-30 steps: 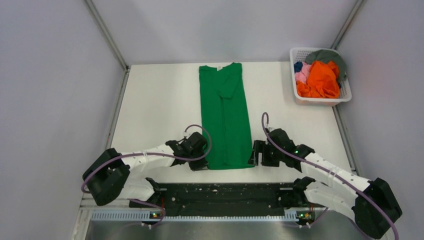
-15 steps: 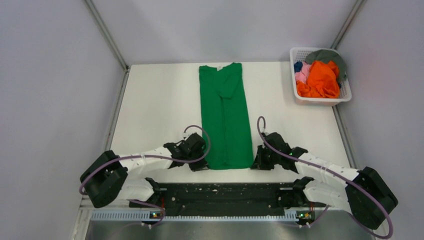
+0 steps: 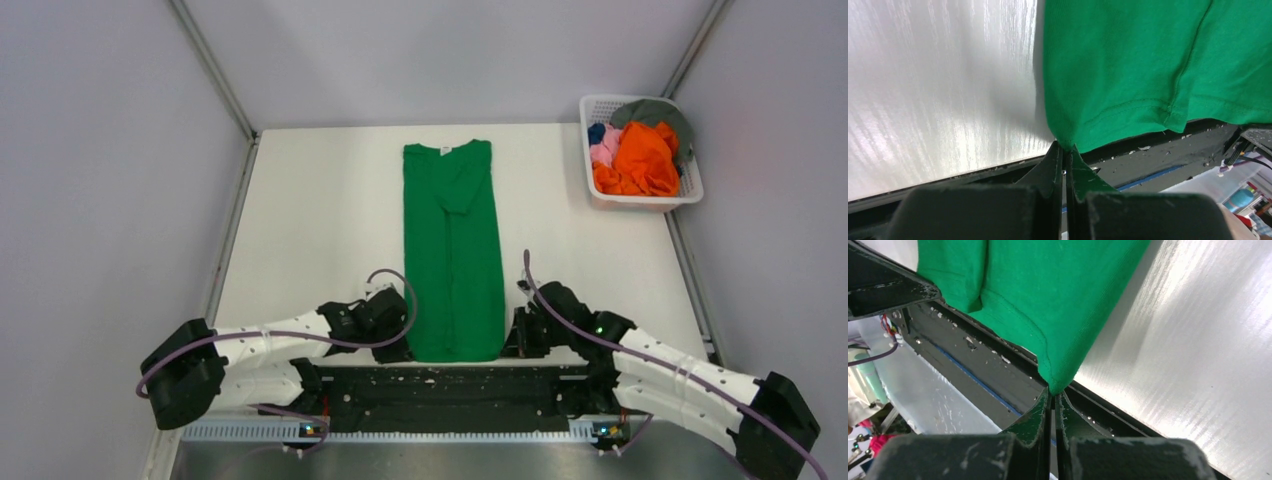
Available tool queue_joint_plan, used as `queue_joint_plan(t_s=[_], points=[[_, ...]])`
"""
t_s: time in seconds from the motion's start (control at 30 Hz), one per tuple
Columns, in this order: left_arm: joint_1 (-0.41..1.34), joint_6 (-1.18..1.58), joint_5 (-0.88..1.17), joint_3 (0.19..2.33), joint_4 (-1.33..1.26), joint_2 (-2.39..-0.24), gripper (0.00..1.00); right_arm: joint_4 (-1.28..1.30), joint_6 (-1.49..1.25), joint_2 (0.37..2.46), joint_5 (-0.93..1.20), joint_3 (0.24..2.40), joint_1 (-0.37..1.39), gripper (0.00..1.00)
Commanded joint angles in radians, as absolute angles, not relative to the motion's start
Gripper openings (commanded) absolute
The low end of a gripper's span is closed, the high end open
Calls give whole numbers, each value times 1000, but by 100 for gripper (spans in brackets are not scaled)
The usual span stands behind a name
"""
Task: Fold and stack the t-shirts
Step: Grab the bottom of the folded rectangular tshirt with both arms, then fold the folded rectangular tshirt in 1/3 of the way
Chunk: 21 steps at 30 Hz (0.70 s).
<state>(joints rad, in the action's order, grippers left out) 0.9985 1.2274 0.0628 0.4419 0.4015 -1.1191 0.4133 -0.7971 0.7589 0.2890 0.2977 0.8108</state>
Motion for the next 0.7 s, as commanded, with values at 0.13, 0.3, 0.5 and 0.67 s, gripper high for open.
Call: queue_joint_plan(t_s=[0.13,0.3,0.5,0.67], points=[[986,1103,-117,652,414,-1168,0,345,-760,848,121,482,818,0],[873,1021,-120,772,374,-1280,0,217,-738,966,146,544,716,0],[733,927,-116,905,384,-1384,0,115,-693,1155,154,662,591,0],[632,859,-101,1003,376,-1476,0,73,-704,1279,95,755,512,0]])
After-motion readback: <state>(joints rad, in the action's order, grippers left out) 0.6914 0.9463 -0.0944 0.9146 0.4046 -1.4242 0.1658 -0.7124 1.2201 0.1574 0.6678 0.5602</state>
